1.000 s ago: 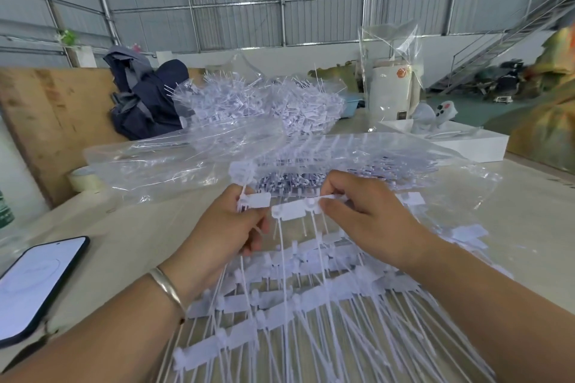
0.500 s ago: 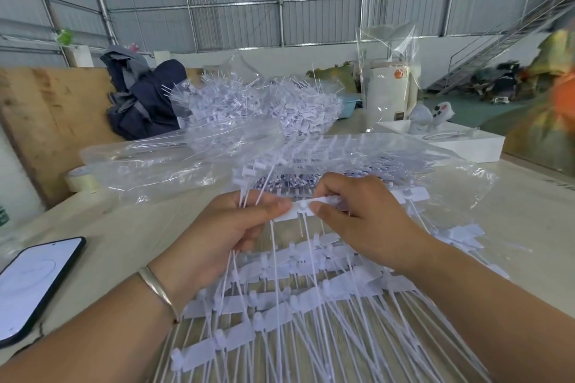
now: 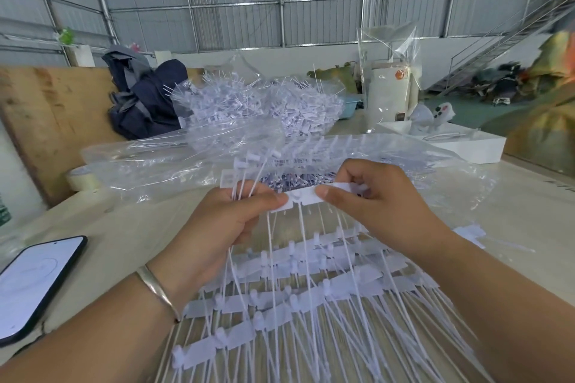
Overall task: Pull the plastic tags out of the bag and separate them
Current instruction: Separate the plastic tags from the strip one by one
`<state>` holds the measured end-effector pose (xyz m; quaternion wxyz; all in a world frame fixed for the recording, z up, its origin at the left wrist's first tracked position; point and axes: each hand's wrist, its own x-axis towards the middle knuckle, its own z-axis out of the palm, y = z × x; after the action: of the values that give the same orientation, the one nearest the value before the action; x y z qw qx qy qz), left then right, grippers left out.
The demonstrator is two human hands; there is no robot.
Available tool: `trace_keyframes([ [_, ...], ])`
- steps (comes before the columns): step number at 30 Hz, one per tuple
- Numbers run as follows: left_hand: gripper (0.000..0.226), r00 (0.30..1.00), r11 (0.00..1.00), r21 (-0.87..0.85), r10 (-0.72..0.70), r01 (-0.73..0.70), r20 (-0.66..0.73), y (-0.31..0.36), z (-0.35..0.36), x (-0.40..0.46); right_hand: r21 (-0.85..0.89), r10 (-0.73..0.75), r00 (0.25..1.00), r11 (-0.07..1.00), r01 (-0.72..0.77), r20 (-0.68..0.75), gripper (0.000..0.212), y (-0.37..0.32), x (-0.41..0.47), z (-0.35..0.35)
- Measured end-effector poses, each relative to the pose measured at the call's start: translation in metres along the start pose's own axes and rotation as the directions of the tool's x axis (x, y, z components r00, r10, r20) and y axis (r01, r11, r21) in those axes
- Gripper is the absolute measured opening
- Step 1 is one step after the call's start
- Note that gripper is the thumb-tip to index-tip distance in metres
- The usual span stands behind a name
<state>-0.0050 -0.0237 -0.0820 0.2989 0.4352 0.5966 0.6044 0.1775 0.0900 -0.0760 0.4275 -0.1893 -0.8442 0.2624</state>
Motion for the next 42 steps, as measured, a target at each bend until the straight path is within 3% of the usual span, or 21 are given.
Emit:
trace_keyframes([
  [3,0.026,0.997,0.996,0.058,-0.070,0.070,0.007,0.001,-0.002,0.000,0.012,-0.002,1.000,1.000,0.003,-0.028,0.042,0.000,0.000,0.000],
  [6,0.033,0.994,0.982,0.149,-0.114,0.112,0.000,-0.002,-0.002,0.000,-0.134,-0.010,1.000,0.991,0.008,-0.017,0.041,0.002,0.000,0.001],
  [10,0.034,0.992,0.990,0.066,-0.127,0.126,0.018,-0.001,-0.001,0.000,-0.254,0.057,0.998,0.966,-0.047,0.031,0.046,0.006,0.002,0.003],
  [16,0.030,0.990,0.986,-0.107,-0.118,0.126,0.077,0.003,-0.001,-0.001,0.025,0.215,0.975,0.976,-0.217,0.063,0.053,0.003,0.001,0.002],
  [19,0.028,0.984,0.971,-0.196,-0.108,0.135,0.143,0.003,0.000,-0.001,0.182,0.224,0.969,0.954,-0.240,0.102,0.051,0.000,0.001,0.003],
  [23,0.031,0.969,0.952,-0.262,-0.103,0.161,0.222,-0.001,0.003,-0.003,0.275,0.205,0.953,0.924,-0.264,0.225,0.080,0.000,-0.001,0.007],
  [25,0.034,0.954,0.940,-0.284,-0.108,0.190,0.280,-0.004,0.007,-0.005,0.307,0.196,0.941,0.910,-0.279,0.274,0.084,0.001,-0.001,0.010],
  [30,0.022,0.883,0.876,-0.372,-0.116,0.306,0.454,-0.011,0.020,-0.012,0.277,0.153,0.900,0.919,-0.282,0.408,0.047,0.001,-0.005,0.018],
  [32,0.028,0.878,0.871,-0.378,-0.113,0.313,0.466,-0.011,0.020,-0.012,0.272,0.158,0.905,0.921,-0.280,0.394,0.042,-0.001,-0.006,0.020],
  [37,0.030,0.878,0.883,-0.372,-0.085,0.286,0.472,-0.004,0.015,-0.012,0.262,0.125,0.959,0.946,-0.193,0.255,0.057,-0.006,-0.005,0.020],
  [42,0.042,0.941,0.916,-0.318,-0.147,0.246,0.305,0.002,0.013,-0.008,0.168,0.152,0.988,0.974,-0.153,0.023,0.053,-0.001,0.000,0.008],
])
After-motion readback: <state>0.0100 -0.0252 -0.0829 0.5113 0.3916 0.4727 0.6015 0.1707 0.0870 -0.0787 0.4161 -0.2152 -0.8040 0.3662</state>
